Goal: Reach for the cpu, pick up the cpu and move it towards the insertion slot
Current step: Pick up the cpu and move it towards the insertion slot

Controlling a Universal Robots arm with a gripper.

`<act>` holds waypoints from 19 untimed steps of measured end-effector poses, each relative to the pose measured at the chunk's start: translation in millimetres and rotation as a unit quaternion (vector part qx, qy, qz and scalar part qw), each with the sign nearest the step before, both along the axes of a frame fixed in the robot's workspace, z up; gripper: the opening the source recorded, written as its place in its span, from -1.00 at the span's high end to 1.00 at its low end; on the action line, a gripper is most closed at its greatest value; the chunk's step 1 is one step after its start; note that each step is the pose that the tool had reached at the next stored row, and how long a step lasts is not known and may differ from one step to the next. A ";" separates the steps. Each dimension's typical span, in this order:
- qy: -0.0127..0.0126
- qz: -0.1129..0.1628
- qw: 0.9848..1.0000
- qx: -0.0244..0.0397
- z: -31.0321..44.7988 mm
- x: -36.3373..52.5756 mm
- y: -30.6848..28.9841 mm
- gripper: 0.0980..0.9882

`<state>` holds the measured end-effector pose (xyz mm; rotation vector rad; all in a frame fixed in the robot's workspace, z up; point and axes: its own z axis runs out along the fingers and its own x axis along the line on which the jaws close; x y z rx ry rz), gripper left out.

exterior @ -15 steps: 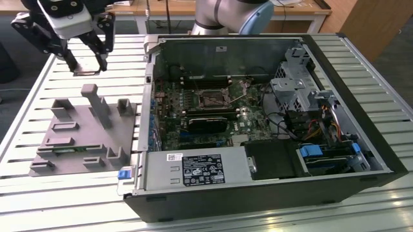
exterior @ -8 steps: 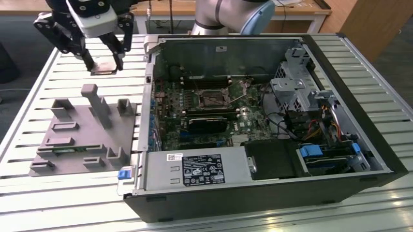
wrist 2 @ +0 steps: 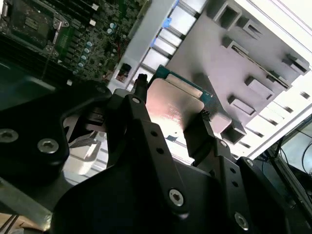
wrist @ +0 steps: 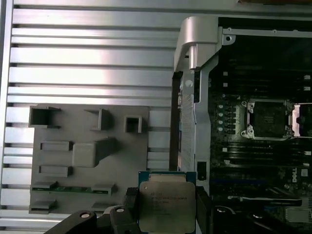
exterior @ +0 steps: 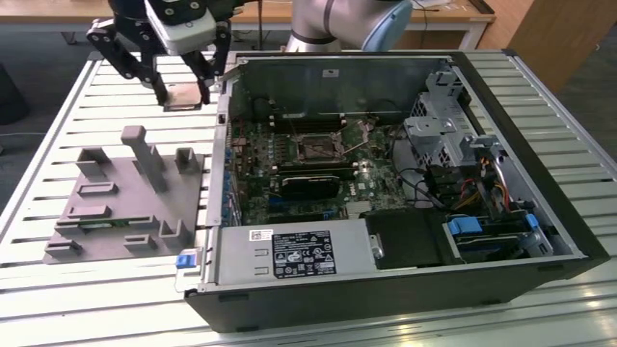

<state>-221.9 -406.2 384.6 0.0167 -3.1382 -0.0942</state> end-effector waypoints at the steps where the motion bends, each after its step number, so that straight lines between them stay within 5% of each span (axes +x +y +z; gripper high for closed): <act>1: 0.000 0.000 1.000 0.000 0.0 4.1 0.1 0.00; 19: 0.000 0.000 1.000 0.000 -0.5 71.7 4.1 0.00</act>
